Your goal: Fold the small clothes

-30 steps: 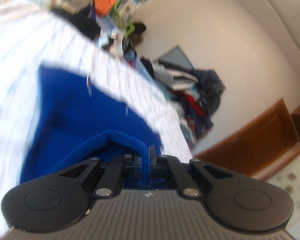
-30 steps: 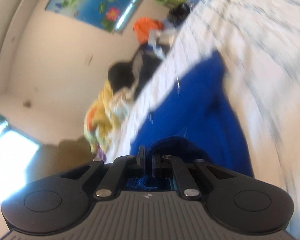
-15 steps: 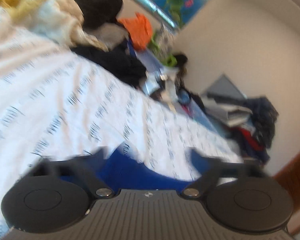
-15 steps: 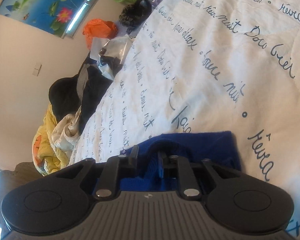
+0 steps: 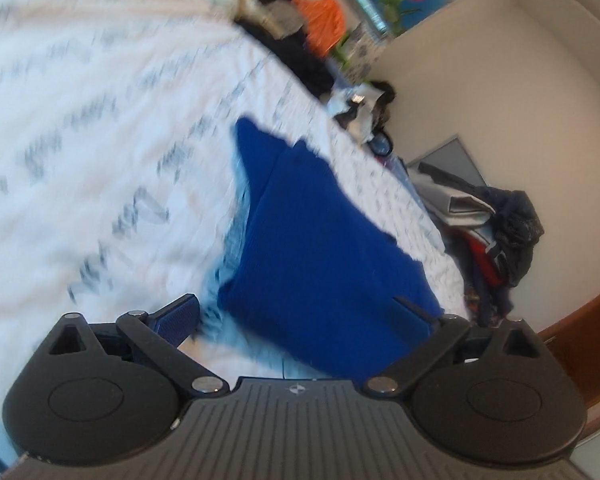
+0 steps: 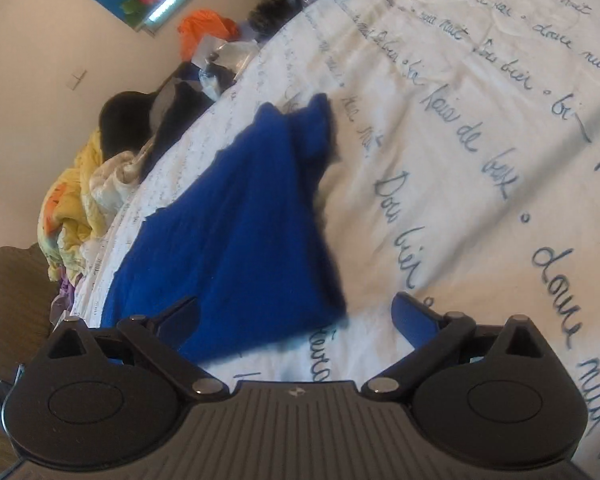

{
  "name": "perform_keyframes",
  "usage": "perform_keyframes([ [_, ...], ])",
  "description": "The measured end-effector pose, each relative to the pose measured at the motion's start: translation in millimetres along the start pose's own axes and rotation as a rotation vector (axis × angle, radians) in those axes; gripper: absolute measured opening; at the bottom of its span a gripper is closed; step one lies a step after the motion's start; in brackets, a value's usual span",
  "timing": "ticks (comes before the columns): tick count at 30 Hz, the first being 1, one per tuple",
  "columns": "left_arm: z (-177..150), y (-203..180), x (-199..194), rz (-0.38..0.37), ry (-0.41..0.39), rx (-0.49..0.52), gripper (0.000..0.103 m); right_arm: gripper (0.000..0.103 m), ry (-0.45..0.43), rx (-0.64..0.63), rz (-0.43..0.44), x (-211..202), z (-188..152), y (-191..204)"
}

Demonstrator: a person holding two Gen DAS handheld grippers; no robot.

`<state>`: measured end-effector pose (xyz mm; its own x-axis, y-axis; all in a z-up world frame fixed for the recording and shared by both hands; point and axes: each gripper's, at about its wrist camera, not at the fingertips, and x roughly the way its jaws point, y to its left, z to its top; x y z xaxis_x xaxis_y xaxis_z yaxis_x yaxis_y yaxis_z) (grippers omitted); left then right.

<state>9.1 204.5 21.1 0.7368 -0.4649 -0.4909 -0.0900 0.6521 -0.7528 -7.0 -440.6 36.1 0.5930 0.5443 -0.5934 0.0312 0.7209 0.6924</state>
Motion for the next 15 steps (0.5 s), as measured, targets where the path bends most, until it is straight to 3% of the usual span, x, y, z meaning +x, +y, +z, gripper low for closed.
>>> perform_keyframes([
  [2, 3, 1, 8, -0.020, -0.002, -0.034, 0.091, 0.102, 0.013, 0.068, 0.073, 11, 2, 0],
  [3, 5, 1, 13, -0.013, 0.016, -0.061, 0.075, 0.094, 0.014, 0.082, 0.083, 17, 5, 1],
  [4, 8, 2, 20, -0.020, 0.042, -0.096, 0.048, 0.080, 0.033, 0.094, 0.076, 25, 8, 2],
  [5, 10, 4, 27, -0.024, 0.066, -0.124, 0.030, 0.026, 0.075, 0.108, 0.055, 36, 11, 2],
  [6, 12, 5, 33, 0.001, 0.080, -0.136, 0.002, 0.007, 0.108, 0.112, 0.042, 46, 12, 1],
  [9, 16, -2, 38, 0.055, 0.066, -0.095, 0.003, 0.007, 0.091, 0.065, 0.049, 52, 16, 8],
  [15, 21, -48, -18, -0.079, 0.008, 0.023, 0.003, 0.006, 0.009, -0.030, 0.150, 3, 25, 38],
])
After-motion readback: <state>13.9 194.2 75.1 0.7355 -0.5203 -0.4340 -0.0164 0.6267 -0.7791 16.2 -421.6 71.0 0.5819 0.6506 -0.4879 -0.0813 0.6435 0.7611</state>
